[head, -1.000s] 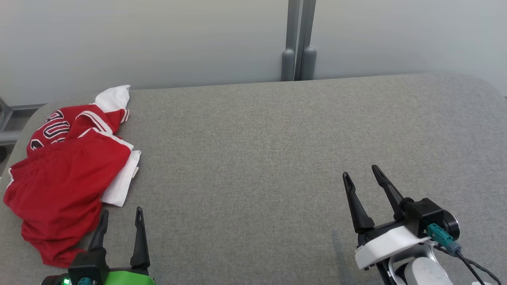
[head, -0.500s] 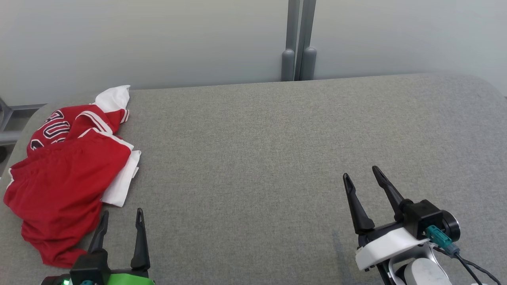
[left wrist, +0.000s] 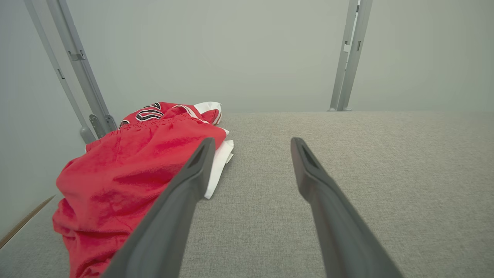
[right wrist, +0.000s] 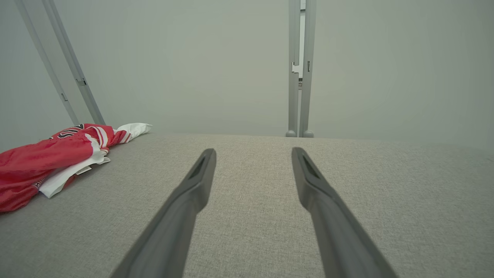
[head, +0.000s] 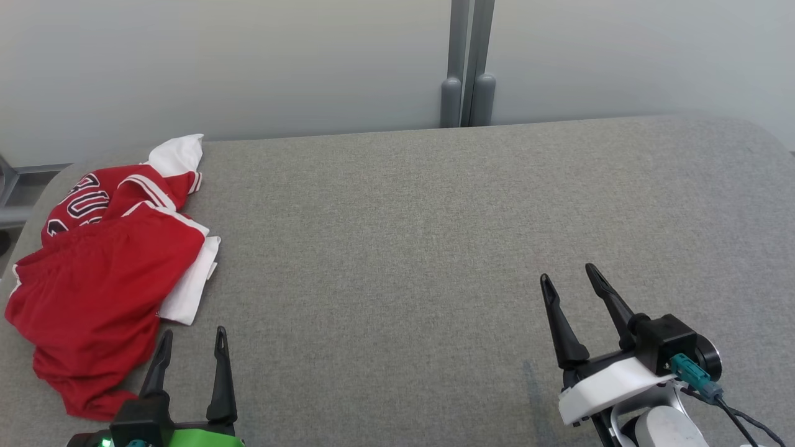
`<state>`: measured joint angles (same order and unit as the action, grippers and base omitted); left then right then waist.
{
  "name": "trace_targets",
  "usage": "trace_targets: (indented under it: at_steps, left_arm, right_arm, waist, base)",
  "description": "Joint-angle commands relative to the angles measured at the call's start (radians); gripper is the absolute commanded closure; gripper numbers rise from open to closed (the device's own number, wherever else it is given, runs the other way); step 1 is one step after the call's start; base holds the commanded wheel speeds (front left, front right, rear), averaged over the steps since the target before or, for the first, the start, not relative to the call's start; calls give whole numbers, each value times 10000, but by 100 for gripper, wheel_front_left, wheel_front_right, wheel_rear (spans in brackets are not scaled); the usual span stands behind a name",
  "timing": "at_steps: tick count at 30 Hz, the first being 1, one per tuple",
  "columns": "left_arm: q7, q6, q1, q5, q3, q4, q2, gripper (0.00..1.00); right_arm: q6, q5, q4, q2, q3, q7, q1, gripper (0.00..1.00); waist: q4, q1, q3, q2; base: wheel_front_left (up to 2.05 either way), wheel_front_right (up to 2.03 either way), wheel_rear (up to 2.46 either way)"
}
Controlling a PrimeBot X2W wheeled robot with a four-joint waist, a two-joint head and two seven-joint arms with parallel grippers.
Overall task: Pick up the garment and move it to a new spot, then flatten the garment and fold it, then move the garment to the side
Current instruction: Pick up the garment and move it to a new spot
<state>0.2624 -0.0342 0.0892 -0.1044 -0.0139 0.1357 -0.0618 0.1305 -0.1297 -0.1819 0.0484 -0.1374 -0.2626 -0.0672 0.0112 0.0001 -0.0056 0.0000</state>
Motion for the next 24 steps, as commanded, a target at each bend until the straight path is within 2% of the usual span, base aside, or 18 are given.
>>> trace_targets:
  at_steps: [1,13,22,24]
  left_arm:
    - [33,-41,61,3,38,-7,4,0]
    - [33,-85,-46,8,63,91,34,0]
    - [31,-31,-104,-36,50,140,54,0]
    - [31,-37,-110,-56,53,150,54,0]
  right_arm:
    - [2,-75,-26,35,27,-41,-25,0]
    - [4,-69,-15,35,104,-41,53,0]
    - [2,-54,-7,34,83,-41,174,0]
    - [2,-47,-21,32,56,-39,212,0]
  waist:
    - [2,-1,2,0]
    - [175,-1,-1,0]
    - [1024,-1,-53,0]
    - [1389,-1,-79,0]
  base:
    - [0,0,0]
    - [0,0,0]
    - [0,0,0]
    - [0,0,0]
